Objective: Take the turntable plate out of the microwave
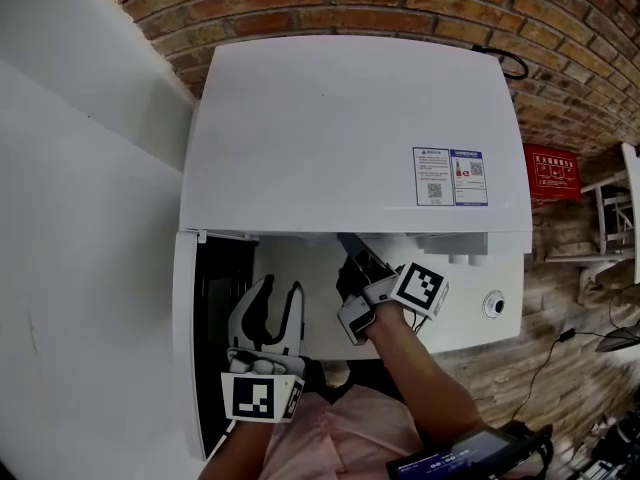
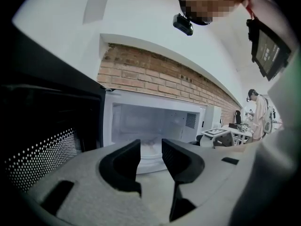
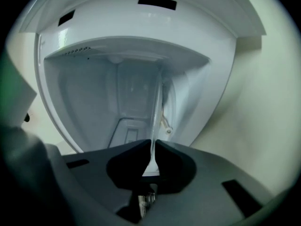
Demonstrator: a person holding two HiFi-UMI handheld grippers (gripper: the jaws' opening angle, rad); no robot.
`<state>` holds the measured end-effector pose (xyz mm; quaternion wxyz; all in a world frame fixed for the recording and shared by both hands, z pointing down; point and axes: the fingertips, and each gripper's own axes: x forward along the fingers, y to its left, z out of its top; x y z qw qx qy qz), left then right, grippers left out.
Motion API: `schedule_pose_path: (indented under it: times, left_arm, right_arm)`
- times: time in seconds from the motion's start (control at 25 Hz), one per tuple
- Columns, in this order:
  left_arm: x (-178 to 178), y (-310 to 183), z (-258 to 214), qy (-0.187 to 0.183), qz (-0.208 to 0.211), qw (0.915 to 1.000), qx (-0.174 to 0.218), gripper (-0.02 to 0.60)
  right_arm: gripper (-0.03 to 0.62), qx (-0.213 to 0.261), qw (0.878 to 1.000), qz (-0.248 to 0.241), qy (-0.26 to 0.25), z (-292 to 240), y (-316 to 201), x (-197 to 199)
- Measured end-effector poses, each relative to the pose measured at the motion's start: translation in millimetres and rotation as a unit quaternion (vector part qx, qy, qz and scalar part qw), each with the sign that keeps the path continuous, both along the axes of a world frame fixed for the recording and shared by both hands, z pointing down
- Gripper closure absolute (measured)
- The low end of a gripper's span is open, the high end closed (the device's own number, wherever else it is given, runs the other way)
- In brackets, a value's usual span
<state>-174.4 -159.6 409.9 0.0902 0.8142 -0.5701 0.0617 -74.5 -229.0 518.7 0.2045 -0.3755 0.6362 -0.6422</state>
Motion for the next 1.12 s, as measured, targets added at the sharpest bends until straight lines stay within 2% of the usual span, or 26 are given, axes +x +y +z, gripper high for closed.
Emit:
schedule_pose_path:
  times: [0.24,0.56,0.88,0.96,1.04,1.12]
  left_arm:
    - [-1.5,1.3,1.6,-0.001,-0.002,1.0,-0.001,0.431]
    - [3.9,3.0,4.2,-0.001,0.001,1.0,-0.004,0.432]
    - [8.8,3.9,3.2,-0.004,0.004,1.0,-0.001,0.431]
    - [8.9,4.2,1.8,-0.004,0.002,1.0,0.0,0.431]
    - [9.1,4.5,-1.2,-0.005,0.001,1.0,0.002,0.431]
    - [9.0,4.3,-5.0,-0.006,0.001,1.0,0.006,0.431]
  right_arm:
    - [0.563,-0.007,1.0,-0.001,-0.028,3.4,17.3,-6.1]
    - [0.566,-0.031,0.999,-0.013,-0.012,22.0,47.2,-3.6]
    - [0.562,-0.013,1.0,-0.019,-0.001,23.1,52.7,-0.3]
    - [0.549,0.002,1.0,-0.016,-0.008,18.6,48.5,-1.4]
    - [0.499,-0.016,1.0,-0.01,0.002,23.6,45.7,3.8]
    - [0.48,-0.027,1.0,-0.012,0.006,28.0,36.5,6.4]
